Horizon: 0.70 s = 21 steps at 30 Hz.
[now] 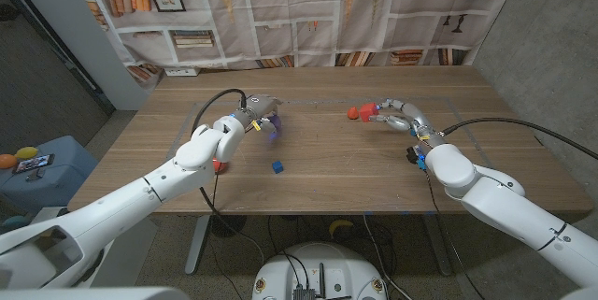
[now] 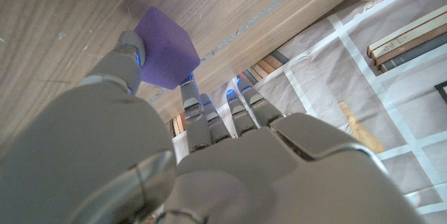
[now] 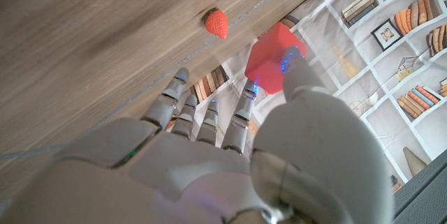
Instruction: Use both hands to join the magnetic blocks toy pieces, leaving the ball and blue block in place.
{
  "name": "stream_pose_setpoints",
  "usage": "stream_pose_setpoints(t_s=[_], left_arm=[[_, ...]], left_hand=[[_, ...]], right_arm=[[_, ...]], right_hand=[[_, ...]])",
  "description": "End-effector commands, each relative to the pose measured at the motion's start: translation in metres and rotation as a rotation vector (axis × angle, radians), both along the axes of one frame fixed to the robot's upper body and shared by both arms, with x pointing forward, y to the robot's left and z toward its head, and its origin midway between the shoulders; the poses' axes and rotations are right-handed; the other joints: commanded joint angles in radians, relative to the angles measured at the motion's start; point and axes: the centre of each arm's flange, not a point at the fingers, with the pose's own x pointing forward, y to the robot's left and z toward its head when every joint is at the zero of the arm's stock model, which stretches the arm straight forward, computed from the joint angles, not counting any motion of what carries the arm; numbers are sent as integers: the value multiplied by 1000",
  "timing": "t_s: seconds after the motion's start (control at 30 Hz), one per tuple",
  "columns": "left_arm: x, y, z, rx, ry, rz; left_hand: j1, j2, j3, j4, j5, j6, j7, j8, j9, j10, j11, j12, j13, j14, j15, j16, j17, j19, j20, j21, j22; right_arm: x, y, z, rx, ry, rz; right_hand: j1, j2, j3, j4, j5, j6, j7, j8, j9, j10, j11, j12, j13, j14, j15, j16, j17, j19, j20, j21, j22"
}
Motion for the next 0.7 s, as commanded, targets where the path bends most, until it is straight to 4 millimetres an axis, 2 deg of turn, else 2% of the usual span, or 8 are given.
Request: stream_pose_setpoints(t_s=[0.03,0.27,0.7], left_arm=[[-12,-2,4,-162,-23,-51],[-17,-7,6,-213,-37,-73],[-20,-10,5,-436,-40,-158]], left_hand=[[11,21,-5,-1,8,114,-69,-4,5,7,7,-2,3,15,-68,0,6,9,10,0,4],[12,25,-8,-1,9,119,-70,-6,5,7,11,-3,3,13,-63,-2,6,9,10,-1,4],[13,31,-15,-1,10,134,-72,-11,6,10,12,-5,4,13,-57,-5,6,6,17,-4,4]], right_arm=[[0,0,4,9,-23,19],[1,1,7,9,-36,32],[2,4,7,75,-65,92]], right_hand=[[7,22,-2,-1,5,110,-58,86,42,8,-2,-5,1,1,1,3,4,7,-1,3,4],[8,24,-4,-2,5,109,-58,85,41,10,-2,-4,1,0,1,3,5,7,-2,3,4],[9,26,-7,-2,5,108,-58,85,41,13,-3,-4,1,0,0,3,6,9,-3,4,4]])
